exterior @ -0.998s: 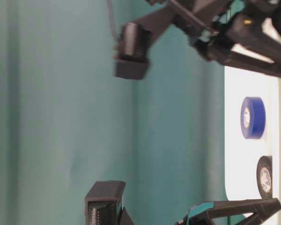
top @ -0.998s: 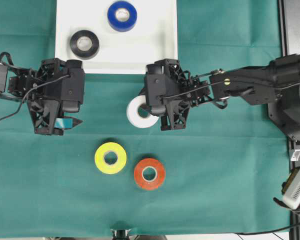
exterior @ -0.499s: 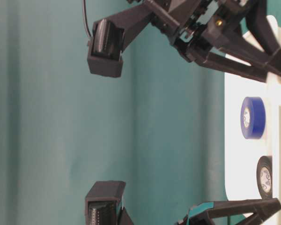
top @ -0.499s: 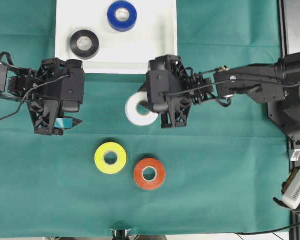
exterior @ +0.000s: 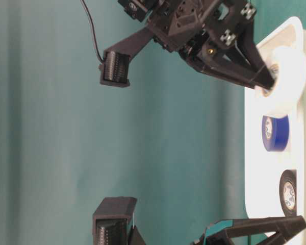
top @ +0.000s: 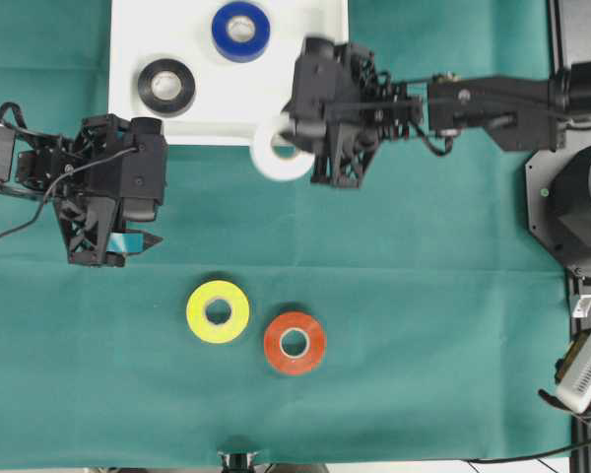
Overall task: Put the tape alternately from left to right into the white case.
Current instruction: 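Carry the white roll with the right gripper into the tray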
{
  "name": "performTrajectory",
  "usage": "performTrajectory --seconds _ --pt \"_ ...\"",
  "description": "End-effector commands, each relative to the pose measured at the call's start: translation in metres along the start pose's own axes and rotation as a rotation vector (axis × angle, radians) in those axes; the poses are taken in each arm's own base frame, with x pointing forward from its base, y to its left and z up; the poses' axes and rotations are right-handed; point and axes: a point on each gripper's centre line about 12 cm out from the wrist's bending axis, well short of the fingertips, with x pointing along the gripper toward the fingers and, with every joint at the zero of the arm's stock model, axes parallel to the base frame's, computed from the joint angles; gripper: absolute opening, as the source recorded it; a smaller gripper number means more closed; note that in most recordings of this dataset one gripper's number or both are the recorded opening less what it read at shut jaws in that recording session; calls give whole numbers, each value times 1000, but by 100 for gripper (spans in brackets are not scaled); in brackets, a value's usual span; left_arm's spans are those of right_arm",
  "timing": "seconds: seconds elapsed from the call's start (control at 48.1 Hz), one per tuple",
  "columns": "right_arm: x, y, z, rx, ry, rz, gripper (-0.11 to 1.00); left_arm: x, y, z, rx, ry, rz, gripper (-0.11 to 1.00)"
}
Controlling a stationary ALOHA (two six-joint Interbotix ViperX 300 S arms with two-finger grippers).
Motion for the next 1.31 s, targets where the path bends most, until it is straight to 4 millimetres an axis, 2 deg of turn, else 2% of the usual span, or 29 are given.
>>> performTrajectory --seconds 0.0,0.333,0.686,0.873,1.289 --pt "-9 -17 15 25 -50 -30 2 -5 -1 8 3 -31 -3 100" --pt "-4 -73 12 62 -45 -140 2 -5 -1 8 1 -32 -3 100" --pt "12 -110 10 98 -32 -200 2 -5 -1 9 1 -34 -3 100" --pt "18 -120 8 114 -24 -215 2 -5 -1 9 3 -35 -3 100" --pt "18 -122 6 117 -17 -217 2 -5 -1 9 4 -35 -3 100"
